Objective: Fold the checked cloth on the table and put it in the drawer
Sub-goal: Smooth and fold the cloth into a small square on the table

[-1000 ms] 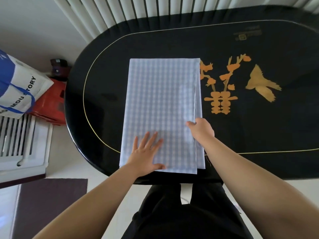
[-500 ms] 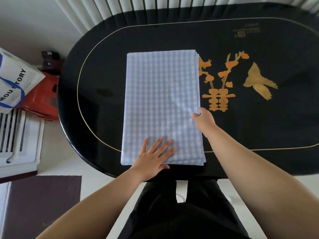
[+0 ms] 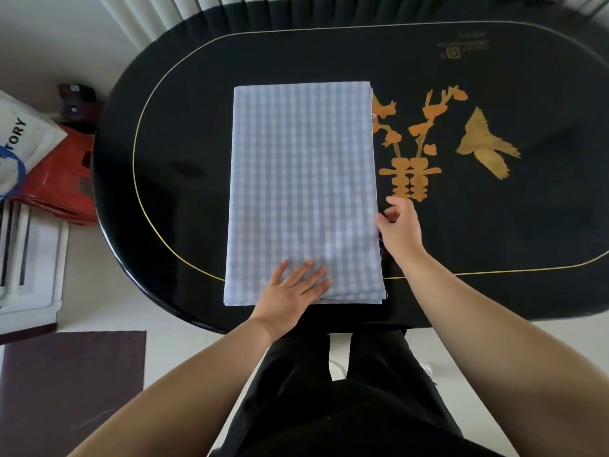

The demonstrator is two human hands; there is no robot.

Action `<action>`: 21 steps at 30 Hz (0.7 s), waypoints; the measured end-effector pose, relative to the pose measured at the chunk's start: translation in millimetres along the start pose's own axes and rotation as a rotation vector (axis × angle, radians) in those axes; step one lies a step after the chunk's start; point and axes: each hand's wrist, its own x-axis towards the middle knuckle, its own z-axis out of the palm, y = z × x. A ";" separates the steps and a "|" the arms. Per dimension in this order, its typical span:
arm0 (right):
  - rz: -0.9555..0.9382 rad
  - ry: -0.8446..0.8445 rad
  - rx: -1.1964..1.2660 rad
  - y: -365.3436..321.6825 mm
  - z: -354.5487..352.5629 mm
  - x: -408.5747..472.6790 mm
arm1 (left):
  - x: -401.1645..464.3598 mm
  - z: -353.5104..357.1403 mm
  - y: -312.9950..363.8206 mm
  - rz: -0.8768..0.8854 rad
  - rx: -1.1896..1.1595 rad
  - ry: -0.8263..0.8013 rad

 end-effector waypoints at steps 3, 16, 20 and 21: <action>-0.173 0.022 -0.409 35.8 -16.8 -17.1 | 0.9 0.9 1.9 0.009 -0.006 0.042; -0.539 -0.287 -0.865 56.8 -32.6 1.7 | 43.9 -31.7 44.1 -0.228 0.005 -0.180; -0.736 -0.333 -1.019 52.1 -35.7 15.0 | 41.9 -29.1 43.6 -0.137 0.043 -0.209; -0.838 -0.323 -1.052 50.0 -36.5 18.7 | 41.2 -28.9 40.8 -0.122 0.057 -0.201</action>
